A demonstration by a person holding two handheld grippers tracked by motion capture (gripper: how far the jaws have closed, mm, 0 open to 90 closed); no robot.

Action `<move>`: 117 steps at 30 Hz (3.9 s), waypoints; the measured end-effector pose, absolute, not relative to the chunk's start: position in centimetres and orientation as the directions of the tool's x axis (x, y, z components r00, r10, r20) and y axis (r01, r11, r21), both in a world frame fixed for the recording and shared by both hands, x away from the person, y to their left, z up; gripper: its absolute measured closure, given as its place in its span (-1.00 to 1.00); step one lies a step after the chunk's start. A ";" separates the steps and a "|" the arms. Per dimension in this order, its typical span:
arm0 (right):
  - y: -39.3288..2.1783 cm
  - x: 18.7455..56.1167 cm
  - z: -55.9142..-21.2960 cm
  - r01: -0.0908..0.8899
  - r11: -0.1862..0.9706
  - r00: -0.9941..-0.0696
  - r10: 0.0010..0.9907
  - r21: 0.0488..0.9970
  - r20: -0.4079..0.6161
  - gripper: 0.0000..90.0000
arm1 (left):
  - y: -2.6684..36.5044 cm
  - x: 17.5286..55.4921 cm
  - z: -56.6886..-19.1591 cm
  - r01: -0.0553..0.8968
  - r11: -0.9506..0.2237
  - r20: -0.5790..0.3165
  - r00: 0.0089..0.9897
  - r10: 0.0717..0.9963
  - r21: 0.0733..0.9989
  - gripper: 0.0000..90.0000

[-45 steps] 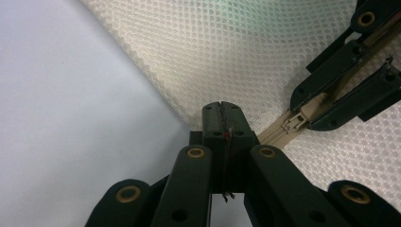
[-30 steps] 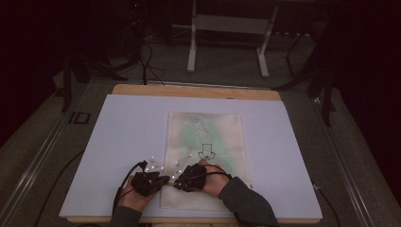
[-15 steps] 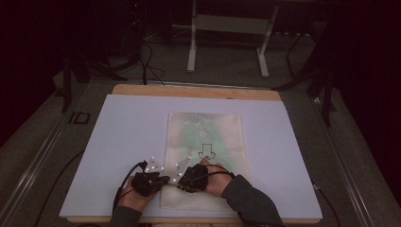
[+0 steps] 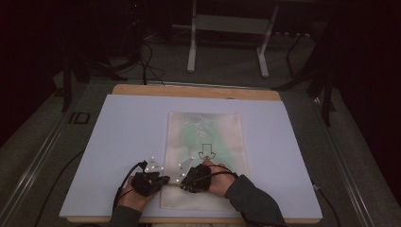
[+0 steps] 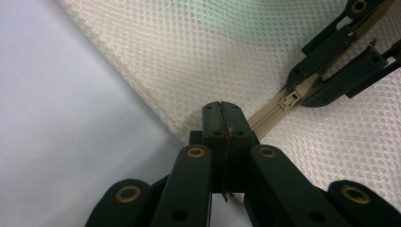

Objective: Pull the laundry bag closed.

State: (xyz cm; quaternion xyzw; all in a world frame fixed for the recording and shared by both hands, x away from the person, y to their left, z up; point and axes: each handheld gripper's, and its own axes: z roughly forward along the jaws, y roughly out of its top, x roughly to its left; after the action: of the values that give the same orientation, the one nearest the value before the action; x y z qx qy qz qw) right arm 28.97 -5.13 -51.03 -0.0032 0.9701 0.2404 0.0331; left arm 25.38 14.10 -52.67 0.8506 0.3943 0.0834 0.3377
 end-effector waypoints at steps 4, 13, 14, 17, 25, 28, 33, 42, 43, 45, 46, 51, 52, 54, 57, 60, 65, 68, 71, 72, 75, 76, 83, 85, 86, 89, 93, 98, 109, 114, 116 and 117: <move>-5.4 29.0 -51.0 -0.021 0.887 -0.998 0.011 0.461 -0.065 0.83 | 14.1 25.4 -52.7 0.614 -0.462 -0.122 0.675 0.728 0.640 0.98; -5.7 28.9 -50.9 -0.027 0.892 -0.997 0.006 0.451 -0.072 0.83 | 14.1 25.3 -52.6 0.614 -0.464 -0.120 0.675 0.728 0.639 0.98; -5.7 28.9 -50.9 -0.026 0.892 -0.997 0.007 0.452 -0.072 0.83 | 14.1 25.3 -52.6 0.614 -0.463 -0.121 0.675 0.728 0.639 0.98; -5.8 28.9 -50.9 -0.026 0.893 -0.997 0.007 0.450 -0.072 0.83 | 14.0 25.3 -52.6 0.614 -0.463 -0.120 0.674 0.729 0.639 0.98; -6.1 28.8 -50.8 -0.026 0.895 -0.998 0.006 0.445 -0.070 0.83 | 14.0 25.3 -52.6 0.615 -0.463 -0.120 0.674 0.729 0.638 0.98; -6.1 28.8 -50.8 -0.024 0.897 -0.998 0.008 0.441 -0.070 0.83 | 14.0 25.3 -52.6 0.615 -0.463 -0.120 0.673 0.729 0.638 0.98; -6.3 28.8 -50.7 -0.023 0.902 -0.998 0.007 0.432 -0.068 0.83 | 14.0 25.3 -52.6 0.615 -0.463 -0.121 0.674 0.729 0.638 0.98; -6.5 28.8 -50.7 -0.027 0.903 -0.997 0.004 0.429 -0.071 0.83 | 14.0 25.3 -52.6 0.616 -0.463 -0.120 0.673 0.730 0.637 0.98; -6.6 28.7 -50.7 -0.025 0.905 -0.998 0.006 0.424 -0.070 0.83 | 14.0 25.3 -52.6 0.615 -0.465 -0.119 0.674 0.729 0.637 0.98; -6.6 28.7 -50.7 -0.026 0.905 -0.997 0.005 0.425 -0.071 0.83 | 14.0 25.3 -52.6 0.617 -0.463 -0.121 0.672 0.730 0.637 0.98; -6.8 28.7 -50.6 -0.024 0.906 -0.998 0.006 0.422 -0.070 0.83 | 14.0 25.3 -52.6 0.617 -0.463 -0.121 0.673 0.730 0.637 0.98; -7.1 28.7 -50.6 -0.022 0.907 -0.998 0.008 0.420 -0.069 0.83 | 14.0 25.3 -52.6 0.617 -0.462 -0.121 0.672 0.731 0.637 0.98; -7.2 28.7 -50.6 -0.023 0.909 -0.997 0.007 0.417 -0.071 0.83 | 14.0 25.3 -52.6 0.617 -0.461 -0.121 0.671 0.732 0.638 0.98; -7.3 28.7 -50.6 -0.021 0.909 -0.998 0.009 0.416 -0.070 0.83 | 14.0 25.3 -52.6 0.618 -0.460 -0.122 0.671 0.732 0.638 0.98; -7.4 28.7 -50.6 -0.022 0.908 -0.998 0.007 0.418 -0.068 0.83 | 14.0 25.3 -52.6 0.617 -0.461 -0.121 0.671 0.731 0.638 0.98; -7.5 28.7 -50.6 -0.021 0.909 -0.998 0.008 0.417 -0.068 0.83 | 14.0 25.3 -52.6 0.617 -0.461 -0.121 0.672 0.731 0.637 0.98; -7.8 28.7 -50.5 -0.017 0.908 -0.998 0.011 0.418 -0.066 0.83 | 14.0 25.3 -52.6 0.616 -0.462 -0.120 0.672 0.731 0.638 0.98; -7.9 28.7 -50.5 -0.017 0.909 -0.998 0.011 0.416 -0.065 0.83 | 14.0 25.3 -52.6 0.617 -0.461 -0.121 0.671 0.731 0.638 0.98; -8.1 28.7 -50.5 -0.016 0.908 -0.998 0.012 0.418 -0.064 0.83 | 14.0 25.3 -52.6 0.616 -0.461 -0.121 0.671 0.731 0.639 0.98; -8.2 28.7 -50.5 -0.016 0.909 -0.998 0.012 0.417 -0.064 0.83 | 14.0 25.3 -52.6 0.617 -0.461 -0.121 0.671 0.731 0.638 0.98; -8.3 28.7 -50.5 -0.014 0.908 -0.998 0.014 0.419 -0.064 0.83 | 14.0 25.3 -52.6 0.616 -0.461 -0.120 0.671 0.731 0.639 0.98; -8.3 28.7 -50.5 -0.014 0.908 -0.998 0.014 0.418 -0.064 0.83 | 14.0 25.3 -52.6 0.616 -0.461 -0.120 0.671 0.732 0.639 0.98; -8.6 28.7 -50.4 -0.012 0.909 -0.998 0.014 0.416 -0.060 0.83 | 14.0 25.3 -52.6 0.617 -0.461 -0.121 0.671 0.731 0.638 0.98; -8.6 28.8 -50.4 -0.014 0.909 -0.998 0.012 0.417 -0.060 0.83 | 14.0 25.3 -52.6 0.617 -0.461 -0.121 0.671 0.731 0.639 0.98; -8.7 28.8 -50.4 -0.010 0.909 -0.998 0.015 0.417 -0.057 0.83 | 14.0 25.3 -52.6 0.617 -0.461 -0.121 0.671 0.731 0.638 0.98; -8.8 28.8 -50.4 -0.008 0.912 -0.998 0.017 0.411 -0.057 0.83 | 14.0 25.3 -52.6 0.617 -0.460 -0.121 0.671 0.732 0.638 0.98; -9.1 28.8 -50.3 -0.005 0.912 -0.998 0.020 0.410 -0.055 0.83 | 14.0 25.3 -52.6 0.618 -0.460 -0.121 0.671 0.732 0.638 0.98; -9.2 28.8 -50.3 -0.003 0.913 -0.998 0.021 0.408 -0.053 0.83 | 14.0 25.3 -52.6 0.618 -0.460 -0.121 0.670 0.732 0.638 0.98; -9.8 28.8 -50.3 0.001 0.915 -0.999 0.022 0.404 -0.049 0.83 | 14.0 25.3 -52.6 0.618 -0.461 -0.121 0.671 0.732 0.637 0.98; -9.9 28.9 -50.2 -0.001 0.918 -0.999 0.020 0.398 -0.049 0.83 | 14.0 25.3 -52.6 0.618 -0.462 -0.120 0.671 0.732 0.636 0.98; -10.0 28.9 -50.2 0.001 0.916 -0.999 0.022 0.402 -0.047 0.83 | 14.0 25.3 -52.6 0.618 -0.463 -0.120 0.671 0.732 0.635 0.98; -10.0 28.9 -50.2 0.001 0.918 -0.999 0.021 0.397 -0.048 0.83 | 14.0 25.3 -52.6 0.618 -0.462 -0.120 0.670 0.732 0.636 0.98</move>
State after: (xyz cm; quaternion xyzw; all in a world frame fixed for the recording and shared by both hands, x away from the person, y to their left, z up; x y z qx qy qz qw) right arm 28.89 -10.03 -50.24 0.0057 0.9789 0.2024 0.0256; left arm 25.30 13.99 -52.62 0.8506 0.3969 0.0851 0.3341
